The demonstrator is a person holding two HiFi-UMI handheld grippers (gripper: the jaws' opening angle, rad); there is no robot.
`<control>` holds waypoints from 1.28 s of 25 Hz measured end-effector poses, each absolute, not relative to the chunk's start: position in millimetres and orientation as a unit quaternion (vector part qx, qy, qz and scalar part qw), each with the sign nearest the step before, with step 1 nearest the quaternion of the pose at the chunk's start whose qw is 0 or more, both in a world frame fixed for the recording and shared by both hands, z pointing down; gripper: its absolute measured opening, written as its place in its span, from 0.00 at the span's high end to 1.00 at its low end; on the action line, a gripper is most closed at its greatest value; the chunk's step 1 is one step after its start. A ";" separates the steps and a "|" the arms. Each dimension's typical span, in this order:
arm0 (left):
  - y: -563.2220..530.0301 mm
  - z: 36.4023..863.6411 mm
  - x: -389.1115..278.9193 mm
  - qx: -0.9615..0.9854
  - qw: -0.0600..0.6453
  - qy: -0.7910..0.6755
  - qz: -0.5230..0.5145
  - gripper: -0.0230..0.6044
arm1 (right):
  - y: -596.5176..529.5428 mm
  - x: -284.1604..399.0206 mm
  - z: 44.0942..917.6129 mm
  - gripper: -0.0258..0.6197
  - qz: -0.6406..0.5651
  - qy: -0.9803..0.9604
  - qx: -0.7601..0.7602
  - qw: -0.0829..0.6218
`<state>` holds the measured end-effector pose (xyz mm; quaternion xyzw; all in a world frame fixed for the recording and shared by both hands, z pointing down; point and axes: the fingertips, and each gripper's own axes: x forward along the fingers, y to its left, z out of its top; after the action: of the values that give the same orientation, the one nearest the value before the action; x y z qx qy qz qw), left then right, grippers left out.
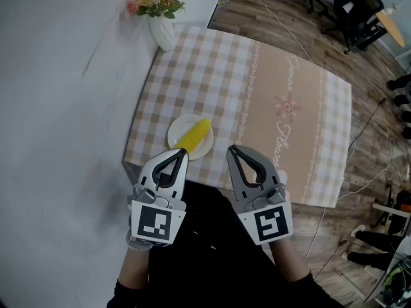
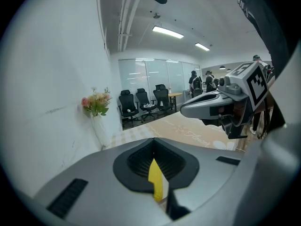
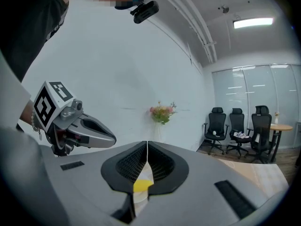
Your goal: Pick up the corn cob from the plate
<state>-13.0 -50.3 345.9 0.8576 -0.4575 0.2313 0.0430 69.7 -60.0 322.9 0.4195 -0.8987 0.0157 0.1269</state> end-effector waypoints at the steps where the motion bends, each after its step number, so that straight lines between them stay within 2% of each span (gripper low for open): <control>1: -52.6 347.1 -13.3 0.858 0.043 -0.456 0.234 0.94 | -61.5 69.9 322.7 0.89 0.018 -0.897 0.424 0.128; 7: -66.0 359.7 -16.5 0.862 0.055 -0.439 0.248 0.94 | -67.9 68.4 322.0 0.89 0.019 -0.885 0.446 0.135; 11: -73.5 374.4 -15.7 0.875 0.032 -0.404 0.264 0.94 | -69.5 66.8 323.9 0.89 0.023 -0.879 0.456 0.139; 17: -75.7 404.0 -16.6 0.875 0.068 -0.389 0.279 0.94 | -70.5 63.9 329.6 0.89 0.028 -0.873 0.466 0.144; 24: -80.8 432.1 -7.4 0.875 0.089 -0.357 0.314 0.74 | -70.6 66.6 336.1 0.89 0.040 -0.864 0.479 0.149; 28: -82.0 452.6 -6.1 0.869 0.107 -0.343 0.340 0.69 | -70.3 71.0 341.7 0.89 0.050 -0.858 0.487 0.154; 32: -84.0 475.7 -4.3 0.860 0.118 -0.326 0.375 0.68 | -70.6 74.8 346.7 0.89 0.056 -0.854 0.493 0.157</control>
<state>-4.3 -84.0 475.7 0.8597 -0.3262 0.3749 0.1180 74.8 -70.6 346.7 0.4932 -0.8538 0.0557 0.1573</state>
